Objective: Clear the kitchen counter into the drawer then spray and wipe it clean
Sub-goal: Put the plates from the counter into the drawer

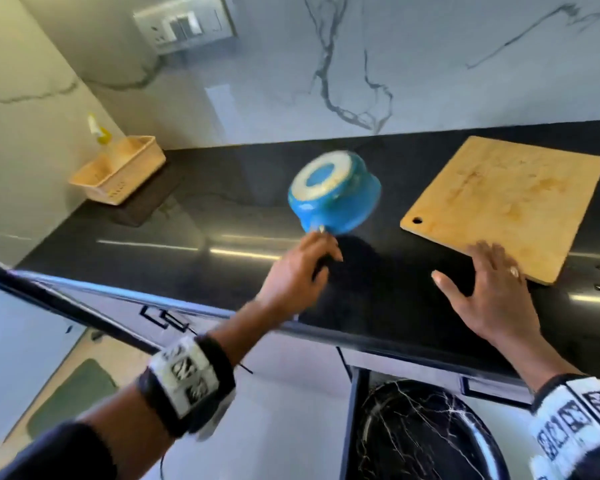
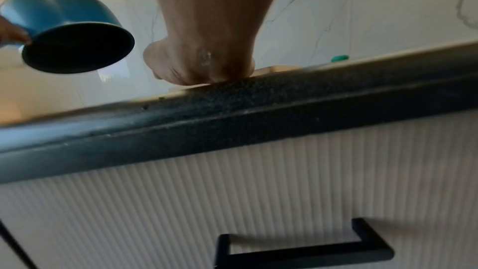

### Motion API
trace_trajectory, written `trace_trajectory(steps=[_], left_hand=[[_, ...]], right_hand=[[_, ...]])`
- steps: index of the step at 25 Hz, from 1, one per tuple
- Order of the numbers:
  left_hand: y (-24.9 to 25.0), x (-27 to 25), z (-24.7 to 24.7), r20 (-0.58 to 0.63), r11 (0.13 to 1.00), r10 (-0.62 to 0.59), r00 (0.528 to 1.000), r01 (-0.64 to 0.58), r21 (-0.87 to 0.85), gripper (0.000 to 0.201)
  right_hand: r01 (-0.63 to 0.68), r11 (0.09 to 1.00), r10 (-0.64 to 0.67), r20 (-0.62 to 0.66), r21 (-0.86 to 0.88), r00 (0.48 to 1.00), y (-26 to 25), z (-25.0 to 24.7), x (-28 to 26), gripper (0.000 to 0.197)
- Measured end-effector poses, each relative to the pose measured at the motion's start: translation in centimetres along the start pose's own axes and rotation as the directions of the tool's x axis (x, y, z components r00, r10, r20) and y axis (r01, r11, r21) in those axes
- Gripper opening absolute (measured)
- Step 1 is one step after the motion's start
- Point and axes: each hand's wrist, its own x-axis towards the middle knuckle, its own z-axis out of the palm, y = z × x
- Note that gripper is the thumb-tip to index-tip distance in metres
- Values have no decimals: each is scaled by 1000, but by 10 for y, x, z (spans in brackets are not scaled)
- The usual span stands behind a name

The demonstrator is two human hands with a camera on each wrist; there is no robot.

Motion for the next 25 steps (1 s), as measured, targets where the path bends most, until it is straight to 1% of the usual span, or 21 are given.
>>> trace_trajectory(steps=[1,2,3,4,6,7,9,10,11,12,13,15,17,18,19,20,21,22,23,24,25], left_hand=[[13,-26,-8,33,997,76,997,-77,19,35],[24,-49,-12,75,988,146,986,-149,33,36],[36,-70,-14,128,976,214,968,-219,21,34],[48,-89,-14,176,960,276,945,-279,-8,31],[72,-126,-8,241,930,368,898,-358,-84,26],[85,-143,-3,274,911,412,869,-395,-117,26],[107,-173,17,344,865,502,794,-463,-193,30],[116,-185,29,371,841,540,755,-487,-235,32],[123,-195,43,396,821,571,719,-496,-282,33],[129,-203,57,424,810,585,691,-483,-331,33],[134,-209,70,453,815,577,680,-448,-366,33],[142,-222,100,530,863,495,689,-319,-392,38],[149,-234,134,644,926,311,699,-72,-370,56],[149,-240,154,720,941,189,668,86,-326,65],[149,-246,175,793,943,67,605,221,-248,69],[149,-253,196,853,935,-42,521,321,-151,67],[148,-260,216,890,911,-134,436,408,-63,61],[149,-267,233,911,863,-204,357,506,-5,52],[150,-277,249,932,801,-238,275,597,28,42],[150,-286,263,951,742,-240,195,669,50,36],[150,-295,274,967,695,-214,138,717,52,35]], right_hand=[[32,981,-23,-46,193,999,-5,-3,-14,88],[49,925,-26,-67,378,997,-11,-8,-32,84],[46,843,-14,-63,536,998,-17,-14,-55,79],[31,739,2,-48,673,999,-23,-19,-79,74],[-34,510,58,5,860,998,-27,-31,-127,66],[-63,418,89,29,906,996,-22,-36,-150,64],[-138,250,177,95,958,980,-2,-45,-191,55],[-204,178,240,159,963,958,12,-47,-210,52],[-297,137,306,245,945,920,27,-48,-228,55],[-400,125,354,336,908,873,42,-47,-245,61],[-494,128,382,417,860,824,56,-44,-260,69],[-630,121,416,537,767,734,84,-34,-287,84],[-735,104,445,629,671,637,110,-21,-310,90],[-774,98,462,661,625,592,122,-13,-319,92],[-806,90,489,679,586,548,133,-4,-327,90],[-829,84,517,687,552,510,143,5,-334,83],[-843,76,538,690,532,484,153,12,-338,70],[-848,67,553,688,525,470,163,18,-341,54],[-848,48,566,685,528,459,172,24,-346,40],[-846,43,575,680,531,455,182,30,-349,31],[-847,49,570,682,529,459,193,37,-351,28]])
